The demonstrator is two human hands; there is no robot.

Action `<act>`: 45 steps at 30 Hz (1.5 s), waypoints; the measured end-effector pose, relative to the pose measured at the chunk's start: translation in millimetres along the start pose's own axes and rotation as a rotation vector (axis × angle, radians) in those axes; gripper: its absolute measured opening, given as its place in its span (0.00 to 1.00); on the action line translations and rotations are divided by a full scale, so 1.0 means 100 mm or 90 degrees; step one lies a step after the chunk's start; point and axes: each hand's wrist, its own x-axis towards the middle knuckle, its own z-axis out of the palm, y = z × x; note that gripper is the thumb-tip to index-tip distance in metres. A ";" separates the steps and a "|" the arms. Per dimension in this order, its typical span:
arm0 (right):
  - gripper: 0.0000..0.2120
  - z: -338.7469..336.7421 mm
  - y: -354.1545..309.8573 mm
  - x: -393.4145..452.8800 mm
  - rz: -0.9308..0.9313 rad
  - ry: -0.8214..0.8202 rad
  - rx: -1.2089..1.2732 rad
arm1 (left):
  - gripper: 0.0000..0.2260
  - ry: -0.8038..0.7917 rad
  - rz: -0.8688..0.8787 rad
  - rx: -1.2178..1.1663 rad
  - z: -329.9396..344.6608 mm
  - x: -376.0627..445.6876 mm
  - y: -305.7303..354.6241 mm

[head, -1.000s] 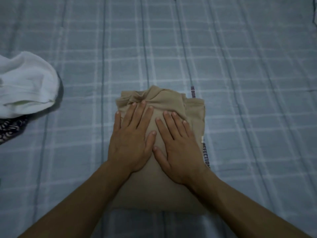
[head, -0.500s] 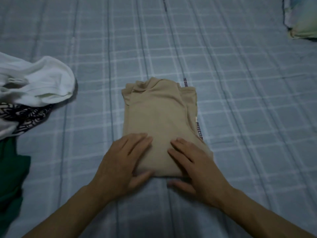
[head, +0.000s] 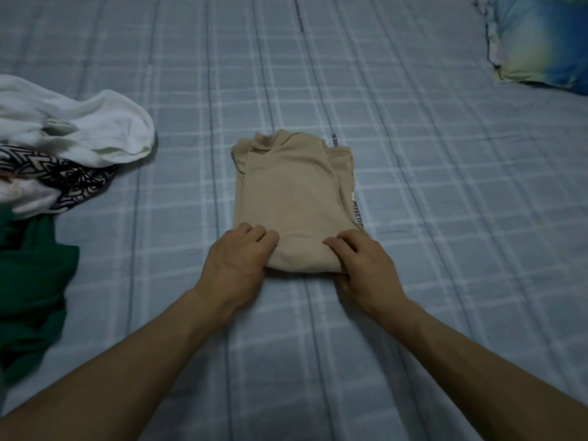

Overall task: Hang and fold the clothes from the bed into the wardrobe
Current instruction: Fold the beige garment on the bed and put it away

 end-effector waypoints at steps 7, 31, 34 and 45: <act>0.19 -0.32 -0.37 -0.58 0.019 -0.085 0.001 | 0.12 -0.020 0.024 -0.047 -0.27 -0.74 0.15; 0.16 -0.62 -0.45 -0.69 0.314 0.118 0.508 | 0.13 0.226 -0.318 -0.457 -0.42 -0.92 0.20; 0.17 -0.48 -0.34 -0.34 0.357 0.117 0.500 | 0.13 0.232 -0.399 -0.457 -0.28 -0.58 0.10; 0.30 -0.09 -0.63 -0.47 -0.021 -0.050 0.096 | 0.23 0.086 0.001 0.007 0.11 -0.69 0.40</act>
